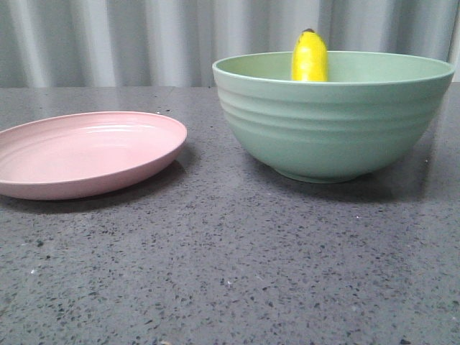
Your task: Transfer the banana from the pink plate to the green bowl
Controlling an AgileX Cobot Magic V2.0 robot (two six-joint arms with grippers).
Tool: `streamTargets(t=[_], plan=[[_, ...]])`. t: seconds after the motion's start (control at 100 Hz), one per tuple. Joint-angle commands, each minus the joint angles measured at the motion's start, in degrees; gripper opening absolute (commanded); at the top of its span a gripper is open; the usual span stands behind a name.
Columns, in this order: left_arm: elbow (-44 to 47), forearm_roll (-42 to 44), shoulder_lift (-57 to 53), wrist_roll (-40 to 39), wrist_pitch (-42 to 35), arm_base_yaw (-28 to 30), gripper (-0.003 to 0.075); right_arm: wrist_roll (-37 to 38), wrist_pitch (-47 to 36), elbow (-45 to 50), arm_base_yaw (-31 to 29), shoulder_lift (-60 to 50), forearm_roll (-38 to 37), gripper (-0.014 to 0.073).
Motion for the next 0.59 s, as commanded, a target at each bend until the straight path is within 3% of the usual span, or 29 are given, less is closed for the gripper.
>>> streamTargets(t=[0.0, 0.58], plan=[[0.6, -0.1, -1.4, 0.1, -3.5, 0.1, -0.0020, 0.0, -0.5, 1.1, -0.3, -1.2, -1.0, -0.0071], [0.6, -0.1, -1.4, 0.1, -3.5, 0.1, -0.0020, 0.0, 0.7, 1.1, -0.3, -1.2, -1.0, -0.0071]])
